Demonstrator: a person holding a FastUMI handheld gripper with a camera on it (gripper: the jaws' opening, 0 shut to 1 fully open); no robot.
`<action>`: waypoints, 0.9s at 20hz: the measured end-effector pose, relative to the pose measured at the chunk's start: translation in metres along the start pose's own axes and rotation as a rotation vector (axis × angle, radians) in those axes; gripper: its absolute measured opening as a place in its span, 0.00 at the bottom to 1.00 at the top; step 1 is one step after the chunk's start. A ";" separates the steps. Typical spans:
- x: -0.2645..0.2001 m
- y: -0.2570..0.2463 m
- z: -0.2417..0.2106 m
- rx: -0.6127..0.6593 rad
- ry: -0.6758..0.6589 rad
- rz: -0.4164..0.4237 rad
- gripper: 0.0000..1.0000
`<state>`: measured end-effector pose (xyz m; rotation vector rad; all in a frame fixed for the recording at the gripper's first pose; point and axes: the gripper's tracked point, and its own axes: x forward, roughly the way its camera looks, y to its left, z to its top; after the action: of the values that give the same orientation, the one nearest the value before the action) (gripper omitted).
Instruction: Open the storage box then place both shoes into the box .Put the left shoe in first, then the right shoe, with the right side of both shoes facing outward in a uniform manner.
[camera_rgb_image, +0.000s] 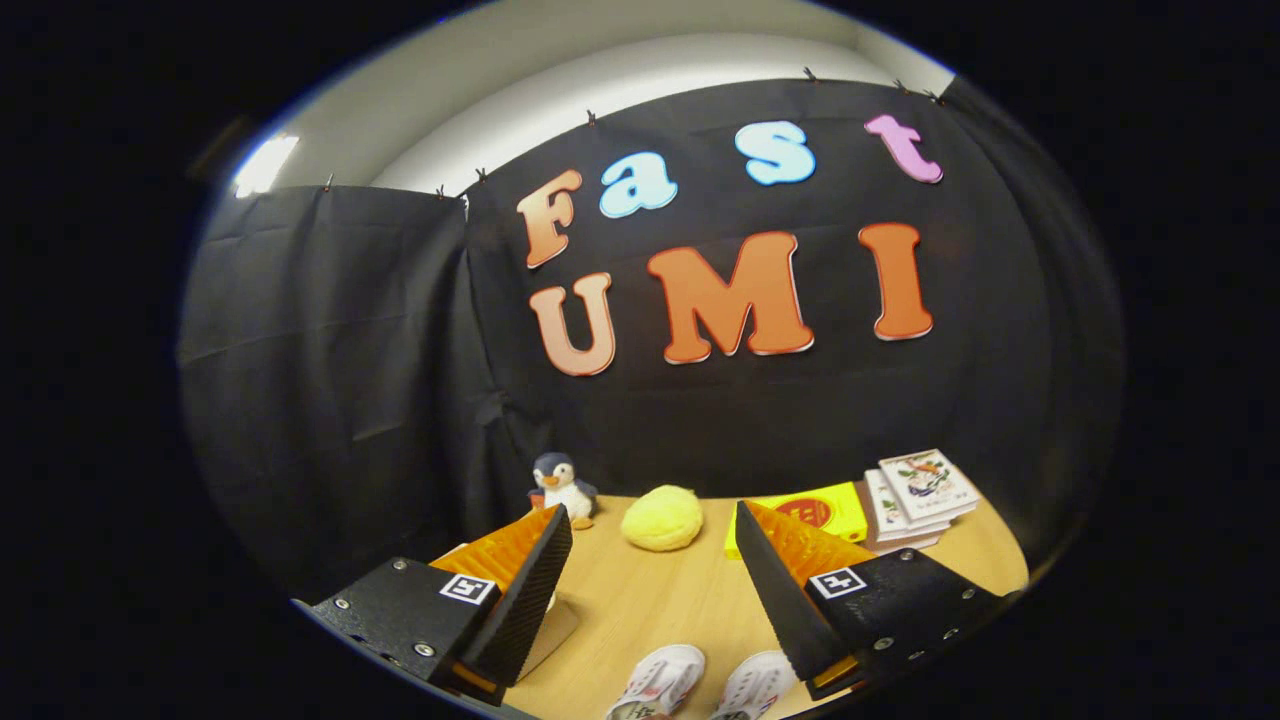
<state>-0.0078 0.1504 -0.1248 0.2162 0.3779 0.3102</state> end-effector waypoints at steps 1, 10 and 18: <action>0.006 0.009 -0.016 0.024 0.049 0.028 0.98; 0.037 0.086 -0.143 0.347 0.467 0.219 0.97; 0.061 0.147 -0.224 0.477 0.684 0.326 0.97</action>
<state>-0.0794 0.3414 -0.3095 0.6476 1.1015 0.6155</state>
